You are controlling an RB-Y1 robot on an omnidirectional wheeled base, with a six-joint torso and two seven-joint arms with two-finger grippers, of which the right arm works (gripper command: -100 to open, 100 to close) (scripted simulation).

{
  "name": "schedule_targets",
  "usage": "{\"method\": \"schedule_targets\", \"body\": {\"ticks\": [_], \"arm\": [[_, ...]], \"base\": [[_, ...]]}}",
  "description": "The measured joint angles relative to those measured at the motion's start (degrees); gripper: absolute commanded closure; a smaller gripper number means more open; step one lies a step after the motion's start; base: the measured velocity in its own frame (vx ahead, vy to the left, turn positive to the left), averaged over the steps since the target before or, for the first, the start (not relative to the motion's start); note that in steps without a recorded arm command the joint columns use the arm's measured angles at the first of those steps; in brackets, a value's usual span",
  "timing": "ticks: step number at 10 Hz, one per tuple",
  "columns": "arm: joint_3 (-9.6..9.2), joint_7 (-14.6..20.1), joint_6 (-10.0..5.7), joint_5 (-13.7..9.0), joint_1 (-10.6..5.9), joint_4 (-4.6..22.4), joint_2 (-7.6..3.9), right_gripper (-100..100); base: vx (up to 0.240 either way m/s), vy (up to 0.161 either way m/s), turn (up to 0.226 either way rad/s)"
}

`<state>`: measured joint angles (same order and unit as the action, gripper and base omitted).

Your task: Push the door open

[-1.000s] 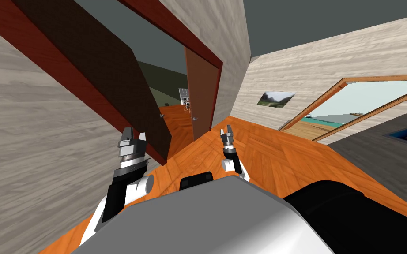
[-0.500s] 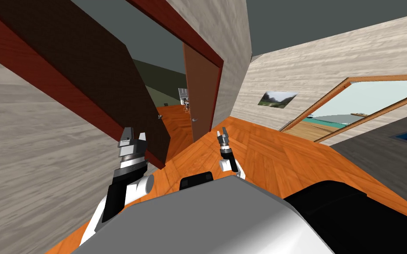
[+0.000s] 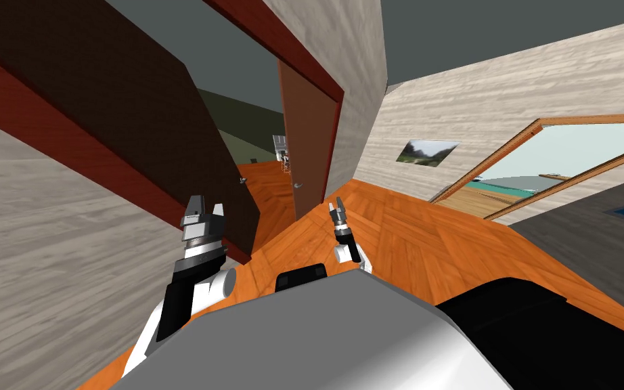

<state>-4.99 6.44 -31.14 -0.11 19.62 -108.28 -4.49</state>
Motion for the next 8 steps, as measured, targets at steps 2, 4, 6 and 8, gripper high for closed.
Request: {"method": "schedule_targets", "body": {"ticks": [2,4,6,8], "arm": [[-0.67,0.4,-0.97,0.3,-0.81,2.5,-0.34,-100],[-1.80,0.7,-1.88,0.9,-1.84,5.5,-0.62,-100],[-3.00,1.3,-2.35,1.5,-3.78,9.2,-1.00,-100],[-4.10,1.6,-2.94,2.0,-4.54,11.6,-1.22,-100]], "base": [[0.109,-0.026,-0.007],[0.157,-0.014,-0.008],[0.170,-0.033,-0.006],[0.123,-0.021,-0.005]]}}
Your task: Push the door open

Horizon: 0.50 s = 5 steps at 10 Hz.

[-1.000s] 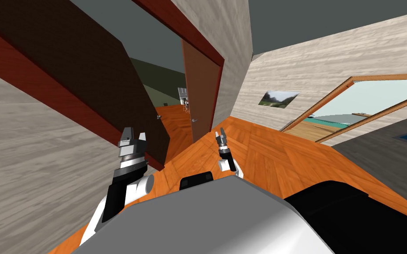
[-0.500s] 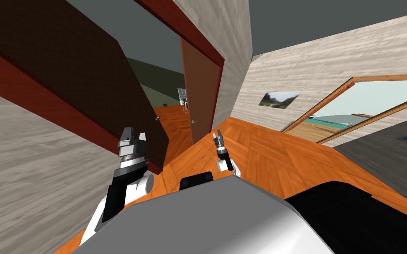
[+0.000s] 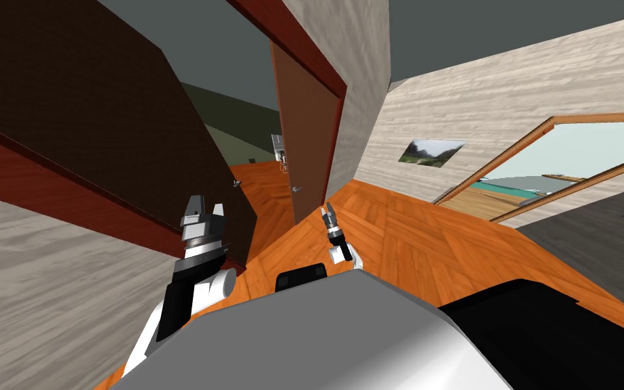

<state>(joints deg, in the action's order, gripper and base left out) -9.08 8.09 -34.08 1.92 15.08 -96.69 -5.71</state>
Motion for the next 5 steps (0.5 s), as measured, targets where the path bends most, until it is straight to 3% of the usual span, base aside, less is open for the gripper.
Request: {"method": "schedule_targets", "body": {"ticks": [5], "arm": [[-1.82,1.0,-1.28,0.9,-2.13,5.4,-0.70,-100]], "base": [[0.095,-0.022,-0.006]]}}
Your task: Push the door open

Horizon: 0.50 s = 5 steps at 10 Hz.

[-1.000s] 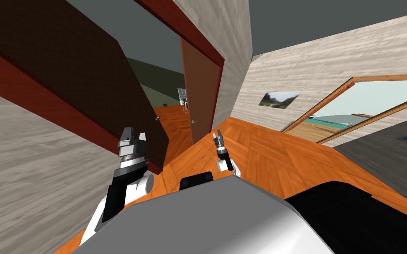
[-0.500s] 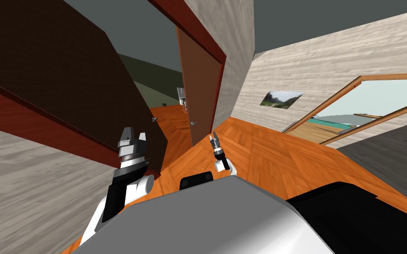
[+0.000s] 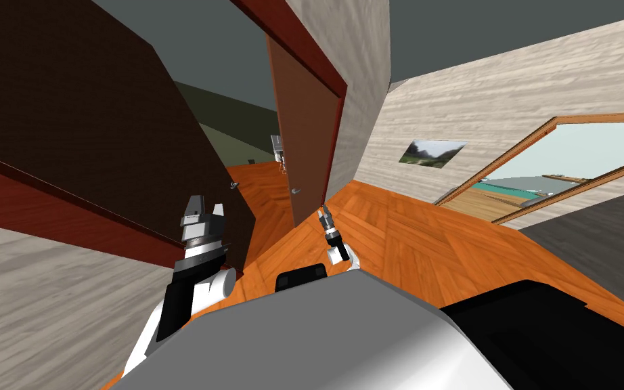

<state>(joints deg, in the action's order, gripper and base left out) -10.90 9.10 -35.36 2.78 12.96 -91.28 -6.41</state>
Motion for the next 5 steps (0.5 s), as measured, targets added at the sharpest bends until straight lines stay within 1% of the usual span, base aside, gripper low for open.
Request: {"method": "schedule_targets", "body": {"ticks": [1,2,4,5], "arm": [[-0.35,0.2,-0.35,0.2,-0.68,1.4,0.01,-100],[-1.10,0.1,-0.68,0.6,-1.46,3.2,0.32,-100],[-1.95,0.7,-1.12,1.0,-2.32,5.4,-0.20,-100],[-2.39,0.9,-1.45,1.2,-2.67,6.6,-0.17,-100]], "base": [[0.154,-0.043,-0.010],[0.137,-0.036,-0.001],[0.114,-0.013,-0.006],[0.094,-0.001,-0.006]]}}
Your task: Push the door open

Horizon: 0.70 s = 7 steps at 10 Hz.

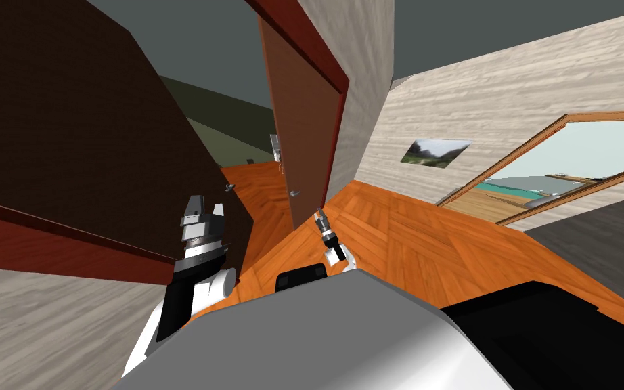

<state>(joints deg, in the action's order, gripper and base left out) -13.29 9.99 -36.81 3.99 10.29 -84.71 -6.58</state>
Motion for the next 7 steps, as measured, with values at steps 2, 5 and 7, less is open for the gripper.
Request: {"method": "schedule_targets", "body": {"ticks": [2,5,7], "arm": [[-0.76,0.4,-0.59,0.3,-0.77,2.2,-0.24,-100],[-2.17,0.9,-1.32,1.1,-2.27,5.8,-0.27,-100],[-2.91,1.3,-1.73,1.4,-2.93,7.7,-0.37,-100]], "base": [[0.095,-0.021,-0.005],[0.120,-0.020,-0.008],[0.078,-0.021,-0.001]]}}
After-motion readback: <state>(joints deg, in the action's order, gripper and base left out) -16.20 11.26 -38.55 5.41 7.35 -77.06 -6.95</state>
